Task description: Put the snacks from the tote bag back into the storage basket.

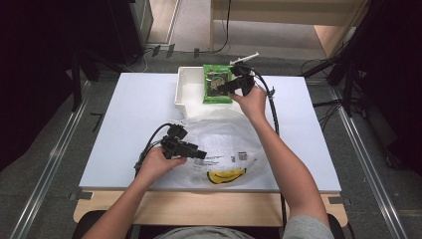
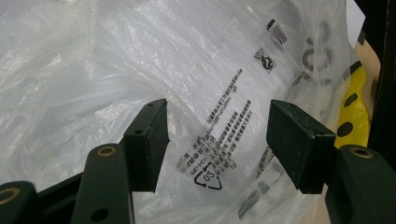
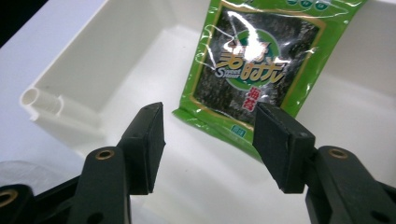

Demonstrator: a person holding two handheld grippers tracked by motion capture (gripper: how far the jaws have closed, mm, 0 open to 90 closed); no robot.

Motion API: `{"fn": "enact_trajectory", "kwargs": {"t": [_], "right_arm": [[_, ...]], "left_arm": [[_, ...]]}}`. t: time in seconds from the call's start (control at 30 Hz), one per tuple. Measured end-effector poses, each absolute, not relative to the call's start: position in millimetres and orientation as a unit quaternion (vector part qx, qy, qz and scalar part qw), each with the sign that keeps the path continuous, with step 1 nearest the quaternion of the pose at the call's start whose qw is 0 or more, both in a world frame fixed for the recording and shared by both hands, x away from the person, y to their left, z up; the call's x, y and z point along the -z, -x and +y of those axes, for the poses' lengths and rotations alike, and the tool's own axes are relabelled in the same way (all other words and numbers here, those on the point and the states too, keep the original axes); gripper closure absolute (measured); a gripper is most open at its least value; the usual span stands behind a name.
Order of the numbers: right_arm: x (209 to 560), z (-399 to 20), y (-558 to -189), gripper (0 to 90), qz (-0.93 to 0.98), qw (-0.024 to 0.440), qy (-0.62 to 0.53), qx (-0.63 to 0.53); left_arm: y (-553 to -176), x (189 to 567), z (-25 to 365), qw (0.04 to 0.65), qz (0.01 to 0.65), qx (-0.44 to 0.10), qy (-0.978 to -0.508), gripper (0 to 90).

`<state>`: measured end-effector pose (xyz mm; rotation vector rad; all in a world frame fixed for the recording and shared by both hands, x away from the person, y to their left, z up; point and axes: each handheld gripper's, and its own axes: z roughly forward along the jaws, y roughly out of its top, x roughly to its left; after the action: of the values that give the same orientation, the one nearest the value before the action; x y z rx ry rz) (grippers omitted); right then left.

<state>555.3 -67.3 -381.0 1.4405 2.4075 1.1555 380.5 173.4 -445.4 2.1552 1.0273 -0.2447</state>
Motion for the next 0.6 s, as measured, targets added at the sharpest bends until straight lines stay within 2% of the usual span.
{"fn": "enact_trajectory", "kwargs": {"t": [0.6], "right_arm": [[389.3,-70.4,-512.3,46.0,0.808,0.042,-0.441,-0.389]], "left_arm": [[-377.6,444.2,172.0,0.363,0.393,0.093,-0.84,39.9]]}}
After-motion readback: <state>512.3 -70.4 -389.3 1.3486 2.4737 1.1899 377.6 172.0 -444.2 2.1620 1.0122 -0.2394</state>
